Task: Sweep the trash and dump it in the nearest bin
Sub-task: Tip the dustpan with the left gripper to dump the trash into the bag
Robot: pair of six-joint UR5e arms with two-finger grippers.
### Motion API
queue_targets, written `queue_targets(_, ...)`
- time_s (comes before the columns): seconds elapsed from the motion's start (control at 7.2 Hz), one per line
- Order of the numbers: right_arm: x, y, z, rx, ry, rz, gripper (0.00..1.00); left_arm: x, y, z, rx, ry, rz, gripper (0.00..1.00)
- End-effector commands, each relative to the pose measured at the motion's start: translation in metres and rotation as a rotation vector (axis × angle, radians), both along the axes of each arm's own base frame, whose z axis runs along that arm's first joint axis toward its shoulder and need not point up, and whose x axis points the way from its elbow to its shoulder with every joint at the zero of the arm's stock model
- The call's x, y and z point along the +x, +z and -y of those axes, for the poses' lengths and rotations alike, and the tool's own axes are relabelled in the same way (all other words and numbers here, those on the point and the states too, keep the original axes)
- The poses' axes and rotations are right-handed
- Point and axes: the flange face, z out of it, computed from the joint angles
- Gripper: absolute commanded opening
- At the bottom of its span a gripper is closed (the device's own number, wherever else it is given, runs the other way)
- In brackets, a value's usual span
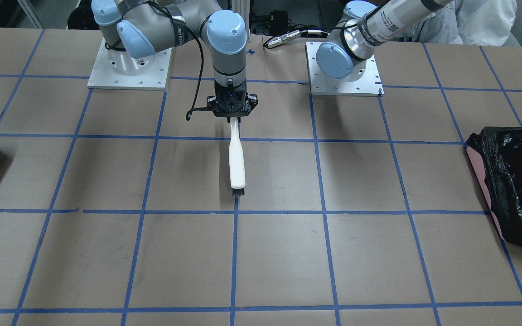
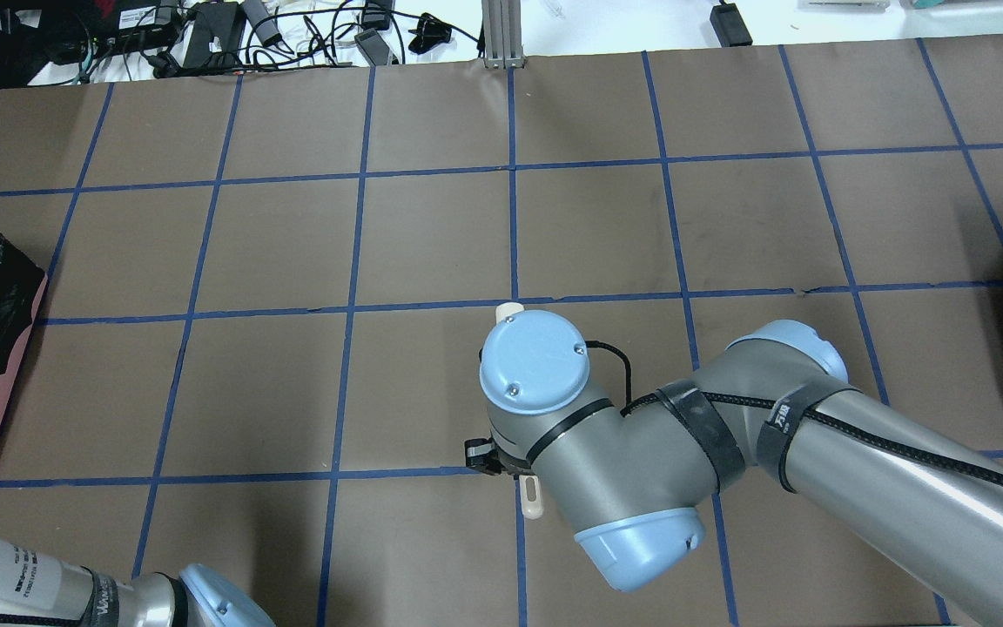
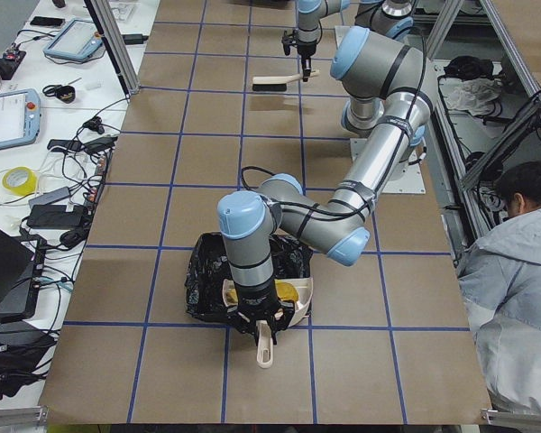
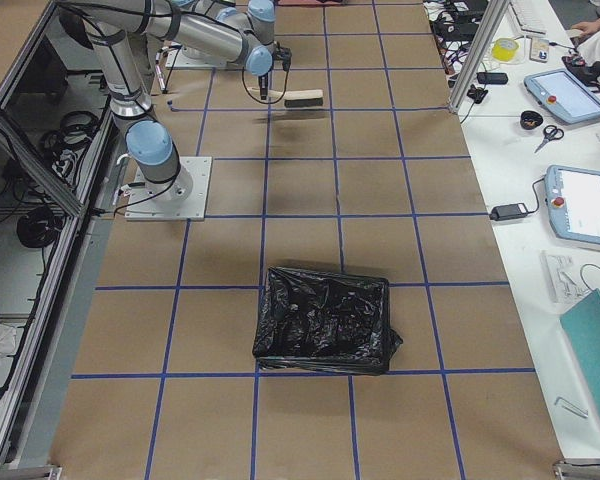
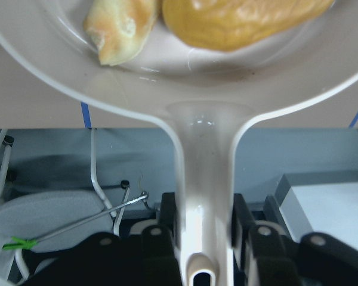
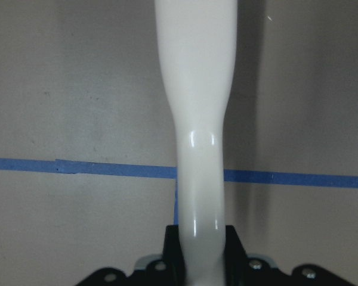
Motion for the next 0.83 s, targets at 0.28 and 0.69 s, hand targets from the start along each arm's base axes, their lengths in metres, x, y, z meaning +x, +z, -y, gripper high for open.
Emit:
queue_targets(0.28, 0.008, -0.003, -0.012, 0.014, -0.062, -0.002, 0.00, -0.073, 0.003, 0.041, 0.069, -0.121, 0.174, 0.00)
queue_targets(0.69, 0.027, -0.021, -0.032, 0.062, -0.075, -0.007, 0.00, -0.113, 0.002, 0.045, 0.015, -0.218, 0.386, 0.00)
